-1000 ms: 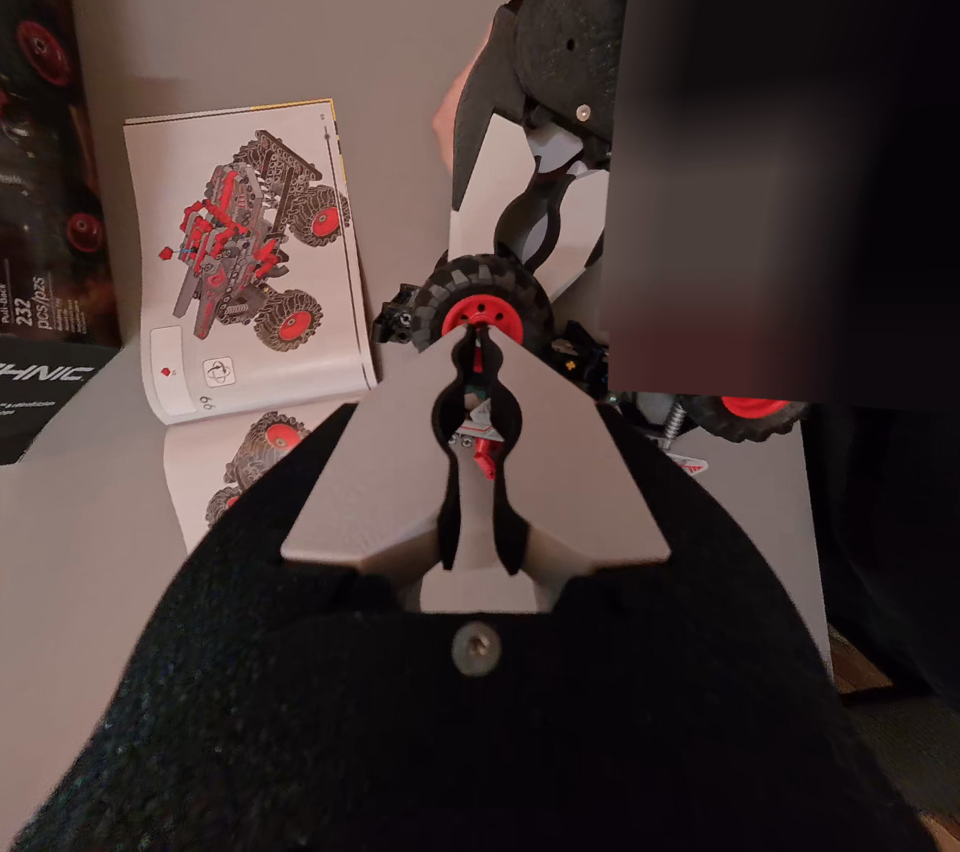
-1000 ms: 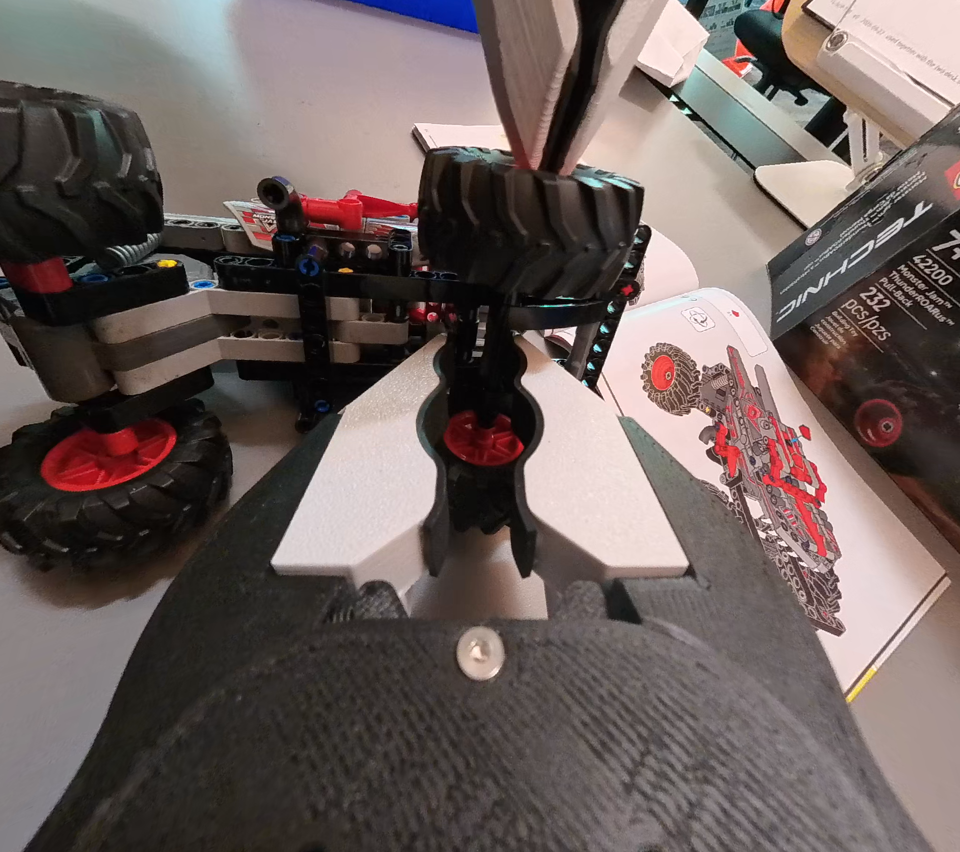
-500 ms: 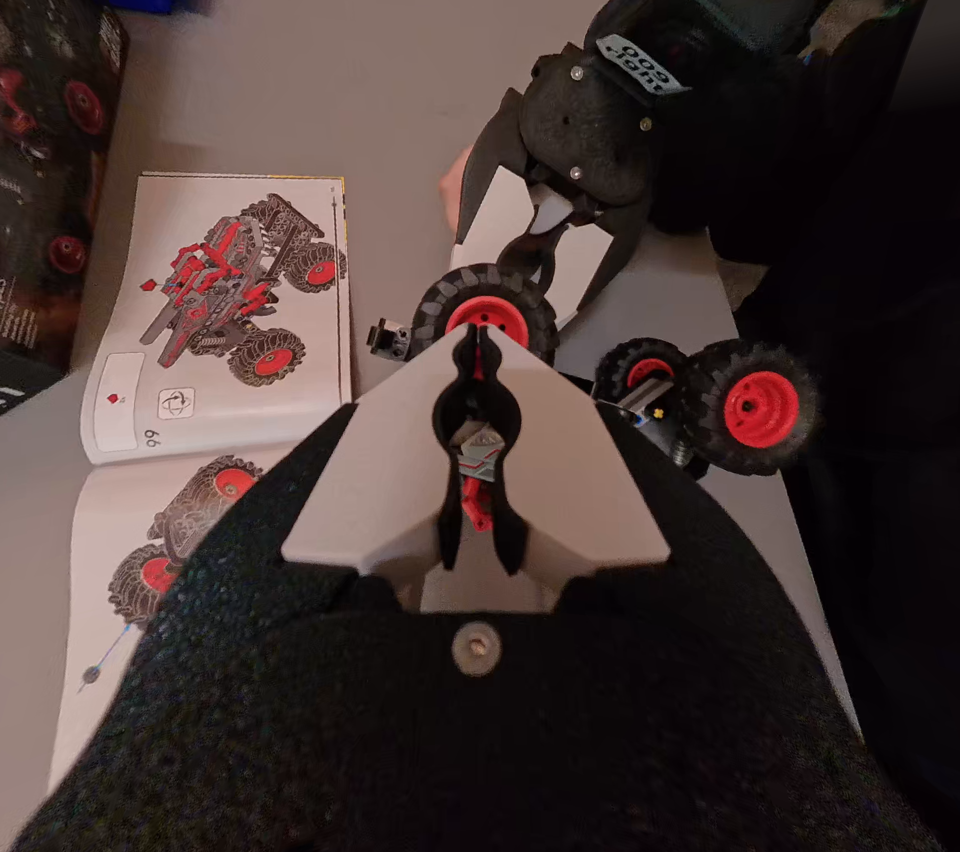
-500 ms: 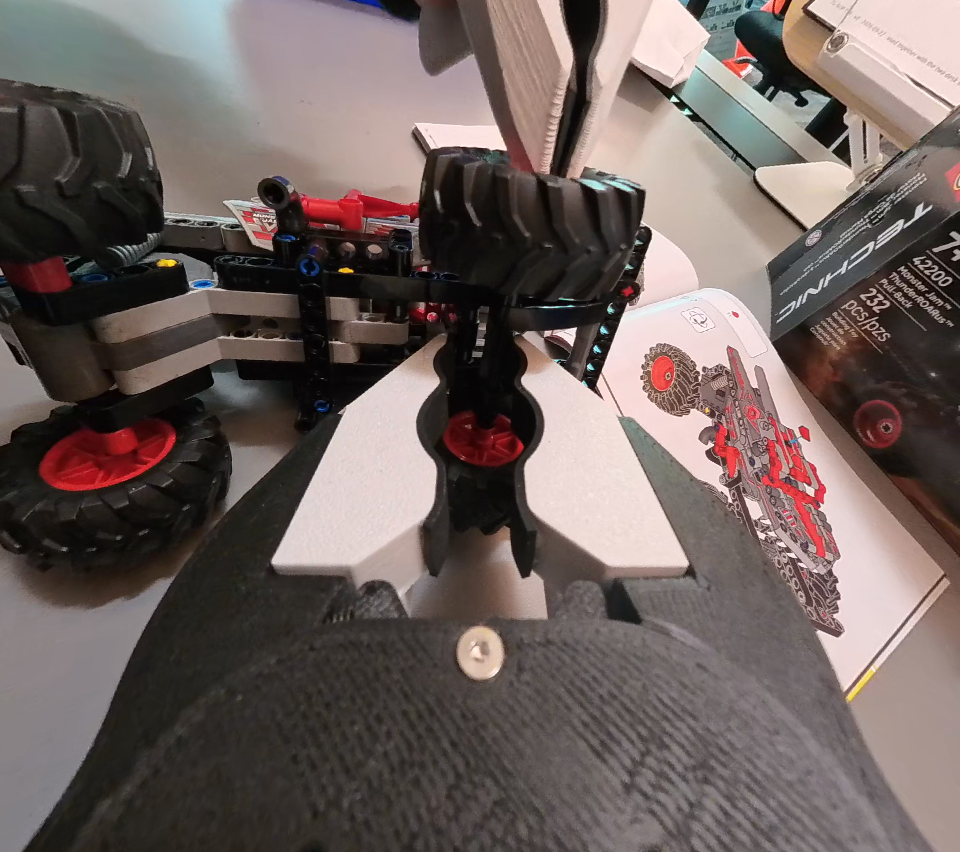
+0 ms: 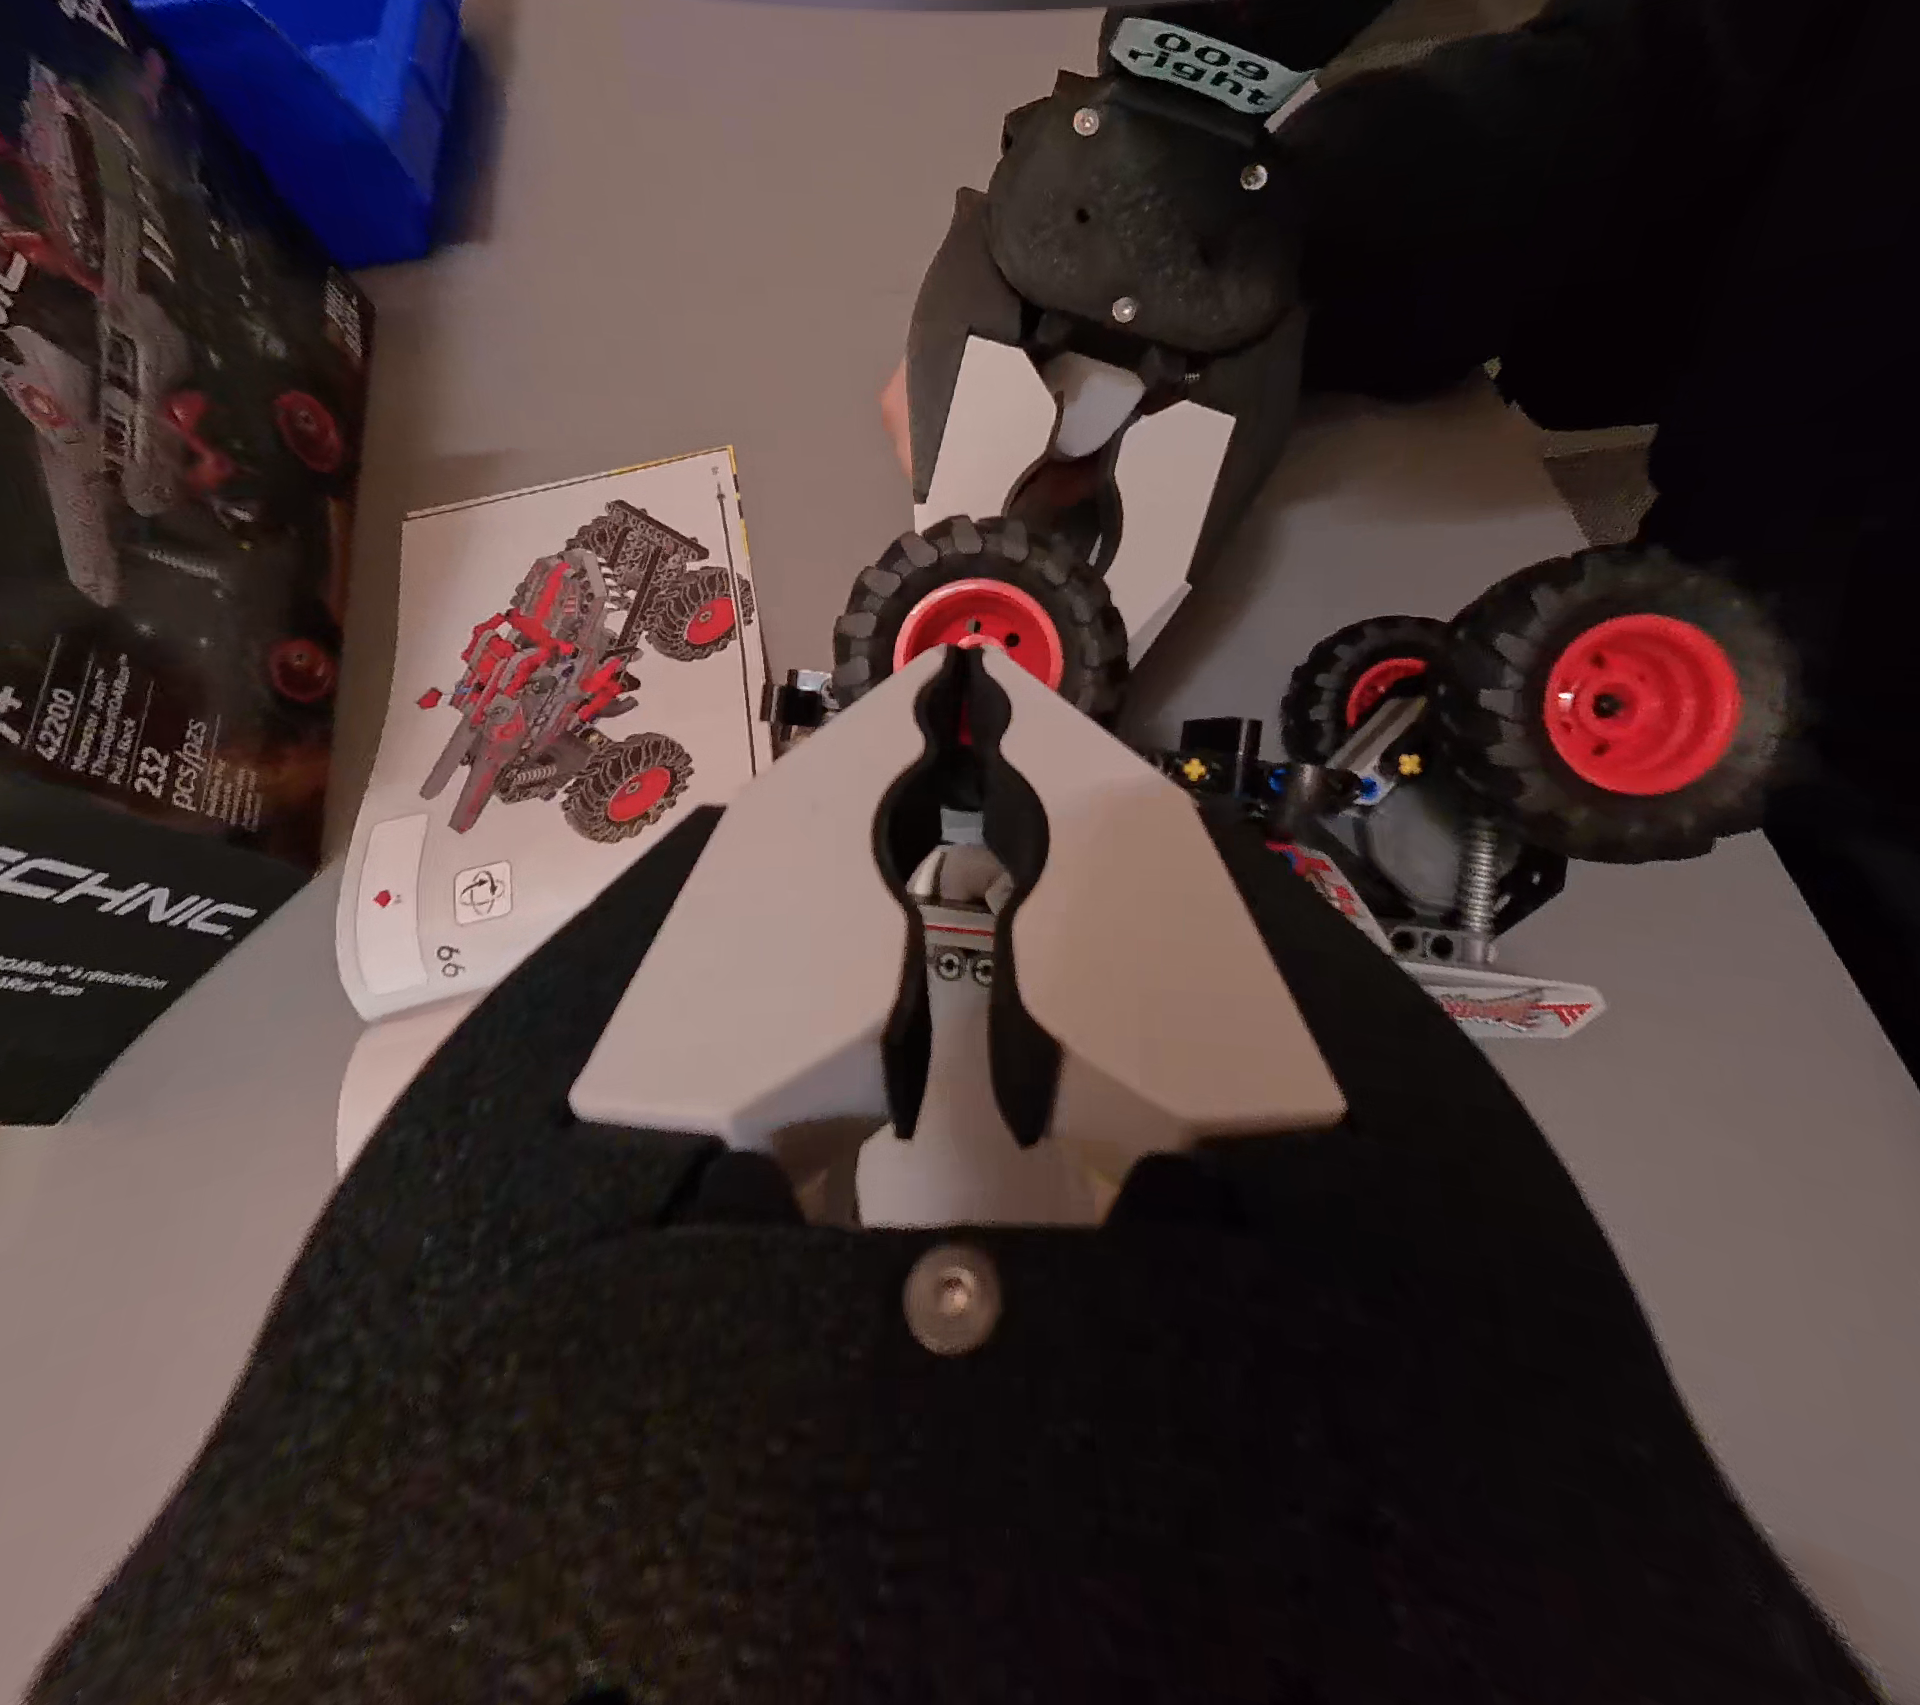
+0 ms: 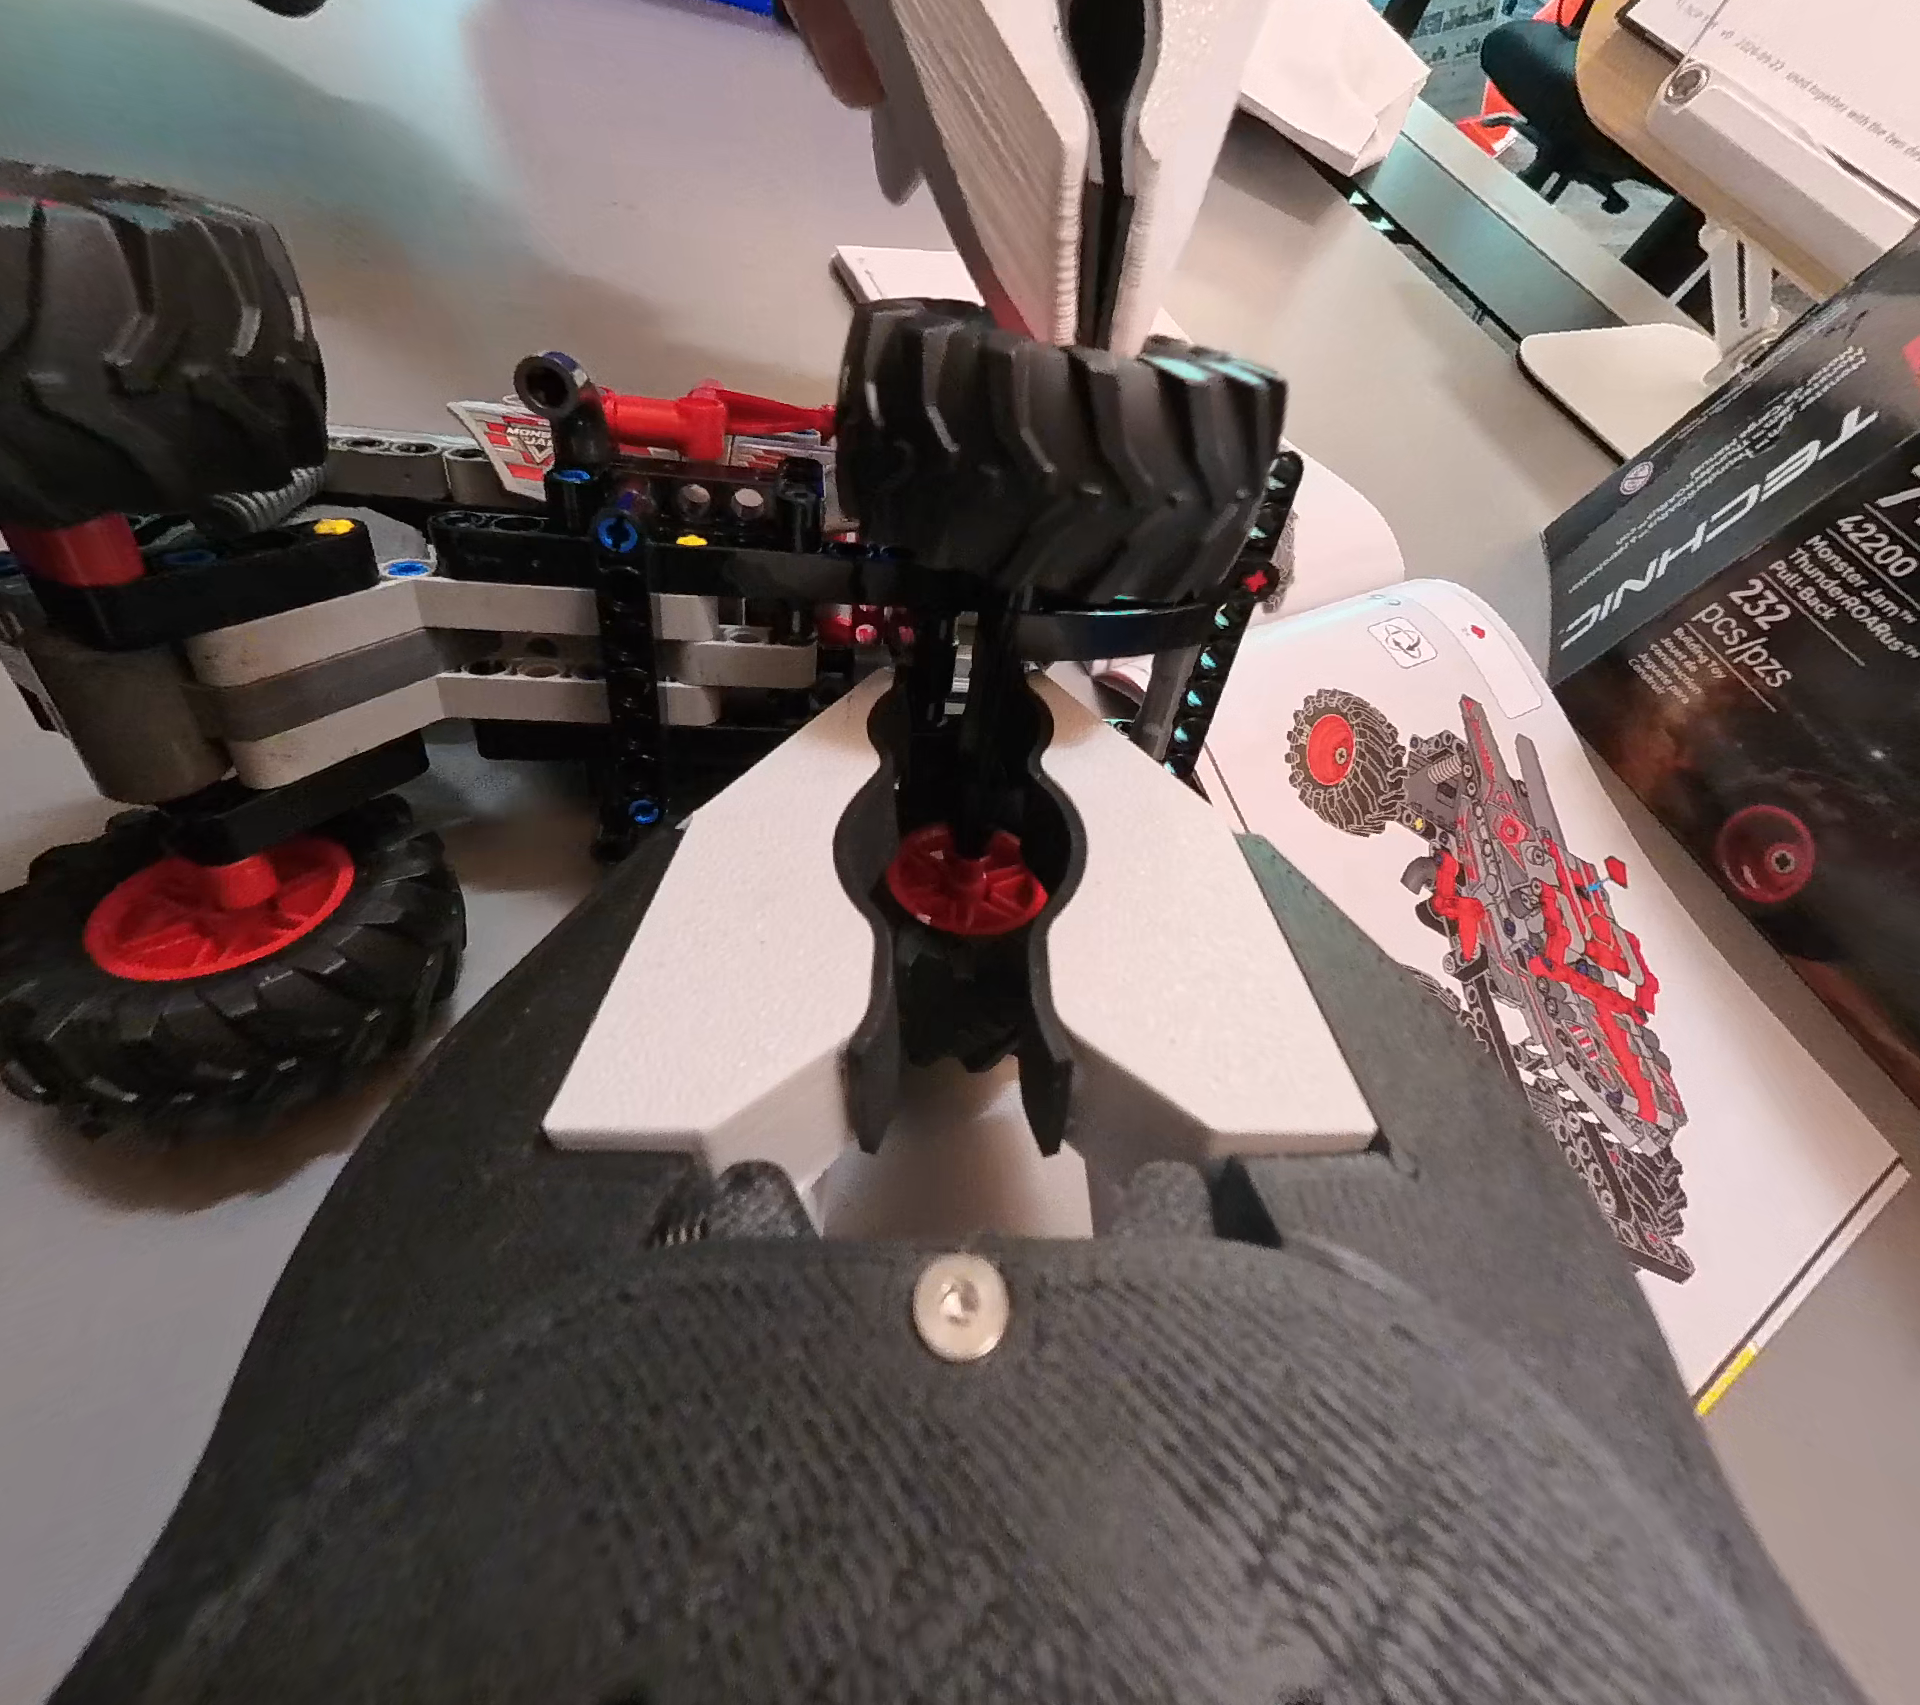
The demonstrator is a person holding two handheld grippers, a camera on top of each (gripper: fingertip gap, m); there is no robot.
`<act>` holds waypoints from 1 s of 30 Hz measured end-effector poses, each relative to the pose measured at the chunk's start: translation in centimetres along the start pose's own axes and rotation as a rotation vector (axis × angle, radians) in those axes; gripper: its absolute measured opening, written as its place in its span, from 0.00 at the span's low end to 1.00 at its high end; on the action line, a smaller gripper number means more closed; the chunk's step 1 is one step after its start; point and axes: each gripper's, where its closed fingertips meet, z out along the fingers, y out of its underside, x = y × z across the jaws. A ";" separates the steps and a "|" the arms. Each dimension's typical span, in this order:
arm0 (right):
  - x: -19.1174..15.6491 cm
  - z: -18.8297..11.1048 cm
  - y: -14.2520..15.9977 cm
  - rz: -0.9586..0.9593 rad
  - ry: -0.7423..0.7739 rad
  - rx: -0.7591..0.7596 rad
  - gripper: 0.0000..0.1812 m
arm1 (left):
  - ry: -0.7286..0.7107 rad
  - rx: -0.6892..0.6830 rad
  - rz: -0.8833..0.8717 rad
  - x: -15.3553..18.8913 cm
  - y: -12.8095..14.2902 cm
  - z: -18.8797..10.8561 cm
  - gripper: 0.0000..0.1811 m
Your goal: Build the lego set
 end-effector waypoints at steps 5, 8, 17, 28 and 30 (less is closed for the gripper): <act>0.1 -0.1 0.0 -0.004 0.003 0.002 0.09 | 0.006 -0.044 -0.041 0.0 -0.2 0.2 0.00; 0.0 0.0 -0.1 -0.001 0.001 0.005 0.09 | 0.024 -0.022 -0.025 0.2 -0.2 0.0 0.00; 0.0 0.0 -0.1 0.000 -0.001 0.005 0.09 | 0.028 0.028 -0.025 0.3 -0.3 -0.5 0.03; -0.1 0.0 -0.1 -0.001 0.000 0.005 0.09 | 0.059 -0.151 0.121 0.3 -0.1 -0.2 0.00; -0.1 0.0 -0.1 -0.002 0.000 0.003 0.09 | 0.070 -0.185 0.141 0.5 0.0 -0.2 0.00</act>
